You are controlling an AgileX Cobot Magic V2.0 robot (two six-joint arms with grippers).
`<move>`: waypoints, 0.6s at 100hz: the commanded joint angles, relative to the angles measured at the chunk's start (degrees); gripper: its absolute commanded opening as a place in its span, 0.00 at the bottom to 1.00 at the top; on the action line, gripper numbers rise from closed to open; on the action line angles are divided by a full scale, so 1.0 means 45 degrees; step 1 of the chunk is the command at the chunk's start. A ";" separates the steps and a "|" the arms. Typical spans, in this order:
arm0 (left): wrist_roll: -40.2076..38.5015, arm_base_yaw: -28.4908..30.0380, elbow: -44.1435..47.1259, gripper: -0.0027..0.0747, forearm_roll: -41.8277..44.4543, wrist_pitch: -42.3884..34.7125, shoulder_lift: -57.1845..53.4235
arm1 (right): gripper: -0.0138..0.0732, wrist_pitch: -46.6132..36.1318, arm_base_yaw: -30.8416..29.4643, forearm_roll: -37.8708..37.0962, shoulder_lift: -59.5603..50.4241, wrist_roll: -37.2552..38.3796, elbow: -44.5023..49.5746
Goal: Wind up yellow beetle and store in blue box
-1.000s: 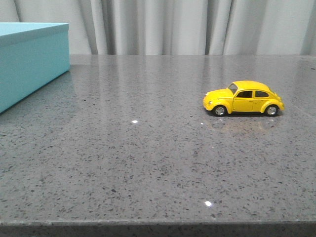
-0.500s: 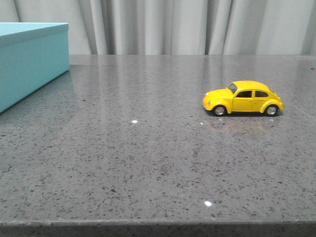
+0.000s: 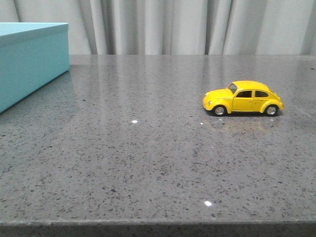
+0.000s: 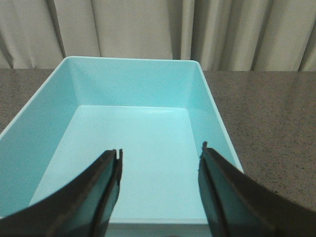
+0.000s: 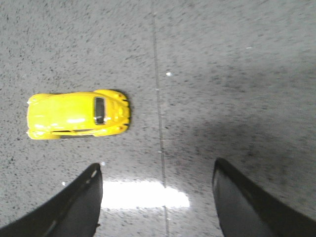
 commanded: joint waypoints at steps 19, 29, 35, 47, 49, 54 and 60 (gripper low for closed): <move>-0.0106 -0.0111 -0.0463 0.49 -0.0135 -0.1015 0.0145 | 0.72 0.0006 0.1825 -0.1261 0.2239 0.1757 -0.1939; -0.0106 -0.0111 -0.0463 0.49 -0.0135 -0.1015 0.0145 | 0.72 0.0022 0.2448 -0.1728 0.2989 0.2469 -0.2575; -0.0106 -0.0111 -0.0463 0.49 -0.0135 -0.1015 0.0145 | 0.72 0.0058 0.2651 -0.1779 0.3428 0.2689 -0.2906; -0.0106 -0.0111 -0.0463 0.49 -0.0135 -0.1015 0.0145 | 0.71 0.0500 0.2712 -0.1469 0.4172 0.2808 -0.3542; -0.0106 -0.0111 -0.0463 0.49 -0.0135 -0.1015 0.0145 | 0.69 0.0550 0.2712 -0.1420 0.4264 0.2808 -0.3626; -0.0106 -0.0111 -0.0463 0.49 -0.0135 -0.1015 0.0145 | 0.66 0.0612 0.2712 -0.1357 0.4449 0.2822 -0.3780; -0.0106 -0.0111 -0.0463 0.49 -0.0135 -0.1015 0.0145 | 0.63 0.0597 0.2760 -0.1229 0.4627 0.2822 -0.3938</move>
